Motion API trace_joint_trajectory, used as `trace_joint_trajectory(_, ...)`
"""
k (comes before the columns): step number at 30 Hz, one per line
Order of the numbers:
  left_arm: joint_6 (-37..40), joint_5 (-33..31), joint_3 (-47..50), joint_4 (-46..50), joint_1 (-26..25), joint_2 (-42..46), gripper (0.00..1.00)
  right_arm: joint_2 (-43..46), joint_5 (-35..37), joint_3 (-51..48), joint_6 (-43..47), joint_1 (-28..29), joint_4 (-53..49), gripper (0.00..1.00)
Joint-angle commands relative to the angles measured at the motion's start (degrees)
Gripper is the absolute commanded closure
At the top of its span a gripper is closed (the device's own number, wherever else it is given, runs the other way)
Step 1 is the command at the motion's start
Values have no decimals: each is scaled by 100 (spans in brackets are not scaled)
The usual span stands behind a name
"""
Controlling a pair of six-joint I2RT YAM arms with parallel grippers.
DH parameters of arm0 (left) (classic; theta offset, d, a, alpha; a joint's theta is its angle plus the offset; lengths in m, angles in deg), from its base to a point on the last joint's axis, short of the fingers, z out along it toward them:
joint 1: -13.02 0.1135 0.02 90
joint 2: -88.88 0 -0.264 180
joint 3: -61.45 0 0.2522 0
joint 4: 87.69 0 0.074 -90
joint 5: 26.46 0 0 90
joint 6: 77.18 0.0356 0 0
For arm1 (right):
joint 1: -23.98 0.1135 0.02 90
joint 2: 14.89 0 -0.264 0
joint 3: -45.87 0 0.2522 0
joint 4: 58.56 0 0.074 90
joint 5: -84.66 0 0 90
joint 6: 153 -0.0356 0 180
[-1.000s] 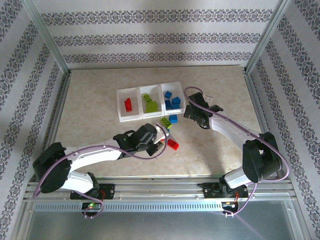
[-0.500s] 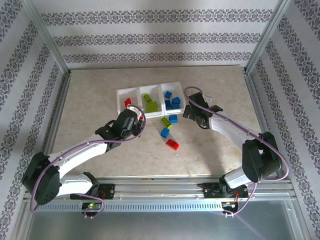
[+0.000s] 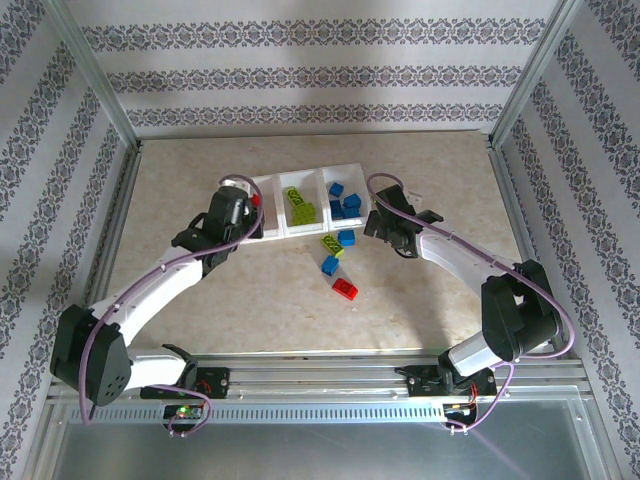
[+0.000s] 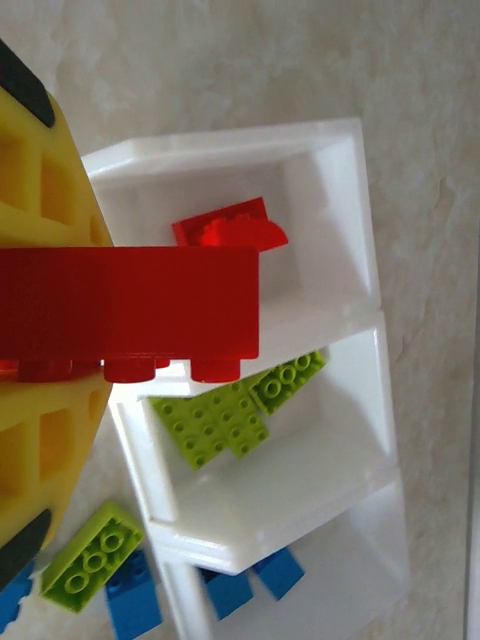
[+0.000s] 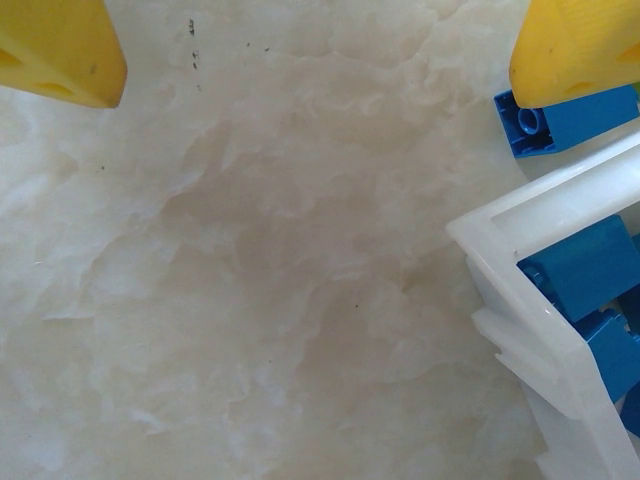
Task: Sort the legos into containers by color
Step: Place the lego in the container.
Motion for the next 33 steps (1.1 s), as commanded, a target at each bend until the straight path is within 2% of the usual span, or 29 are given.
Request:
trace_joint_trajectory(1,-129,219,-281,249,257,-236,77,-94,-26,-17,-98,65,51,2)
trace_joint_trajectory(10,-36,555,-1118,613,688,-1295,77,-192,-52,67,-97,120,60,2)
trace_joint_trajectory(21,-61,727,-1733,609,700,-2371,77,-341,-60,188,-71,137,28,2)
trace_joint_trajectory(33,-45,854,-1979,563,701,-2959,77,-269,-27,121,-141,142,-28,2)
